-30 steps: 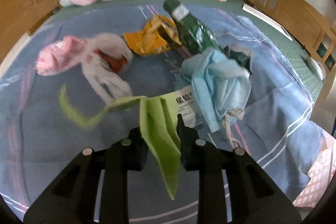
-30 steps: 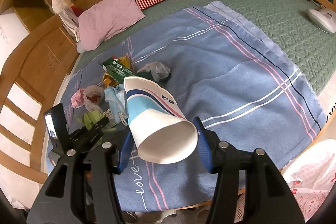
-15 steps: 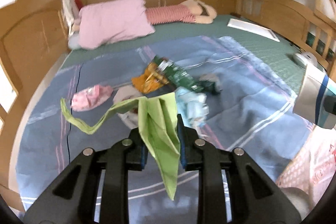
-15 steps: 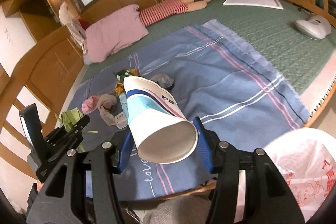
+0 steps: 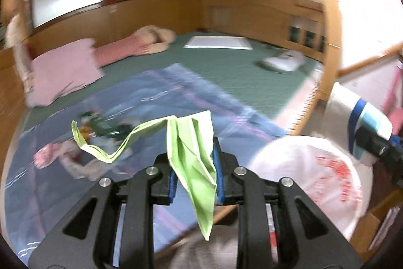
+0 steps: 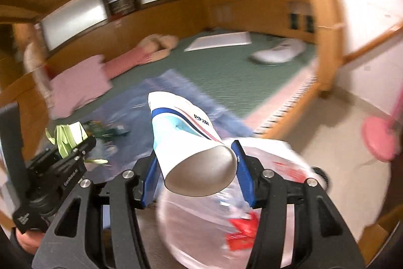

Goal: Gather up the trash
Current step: 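Carry the cup and green cloth to the bin and open both tools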

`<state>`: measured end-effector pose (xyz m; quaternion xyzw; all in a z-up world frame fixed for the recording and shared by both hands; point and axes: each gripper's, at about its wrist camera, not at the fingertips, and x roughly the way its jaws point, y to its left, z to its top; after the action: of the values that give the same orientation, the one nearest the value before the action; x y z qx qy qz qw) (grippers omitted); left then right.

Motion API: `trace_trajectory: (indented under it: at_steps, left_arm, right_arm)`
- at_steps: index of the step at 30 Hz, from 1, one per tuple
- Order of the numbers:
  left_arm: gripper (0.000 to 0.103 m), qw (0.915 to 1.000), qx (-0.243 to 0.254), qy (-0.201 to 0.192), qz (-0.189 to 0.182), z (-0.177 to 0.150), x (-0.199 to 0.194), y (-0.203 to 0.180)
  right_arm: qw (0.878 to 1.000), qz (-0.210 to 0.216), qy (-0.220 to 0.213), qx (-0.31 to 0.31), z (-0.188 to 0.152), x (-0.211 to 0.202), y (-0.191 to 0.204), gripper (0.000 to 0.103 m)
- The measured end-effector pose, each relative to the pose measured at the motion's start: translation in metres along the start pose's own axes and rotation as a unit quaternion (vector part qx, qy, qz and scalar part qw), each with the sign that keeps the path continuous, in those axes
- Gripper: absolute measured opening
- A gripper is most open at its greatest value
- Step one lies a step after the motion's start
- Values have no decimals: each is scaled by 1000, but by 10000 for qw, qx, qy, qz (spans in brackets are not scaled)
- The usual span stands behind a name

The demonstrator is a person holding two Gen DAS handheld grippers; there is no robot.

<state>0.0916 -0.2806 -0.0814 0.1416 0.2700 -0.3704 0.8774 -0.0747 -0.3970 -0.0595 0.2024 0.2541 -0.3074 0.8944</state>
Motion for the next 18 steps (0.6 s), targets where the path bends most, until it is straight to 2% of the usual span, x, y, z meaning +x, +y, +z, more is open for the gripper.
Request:
trace_trajectory:
  at_steps: [4,8,13,18]
  left_arm:
    - [25,9981,369,-39,-501,-2,-7,-62]
    - [25,9950,658,-73,-753,-7,-8,-101]
    - [25,9941,748,51,-785,-12,5,-124]
    - [26,9944,779,182,-692,-13,22,-132]
  right_arm:
    - [9986,-507,-133,66,-21,-27,-29,54]
    - [9966,-751,-235,227,-33,-46,-54,54]
    - [9942,-894,-356,483,-41,-61,-80,54]
    - [9934,-926,-406,539,-44,-70,-89,54]
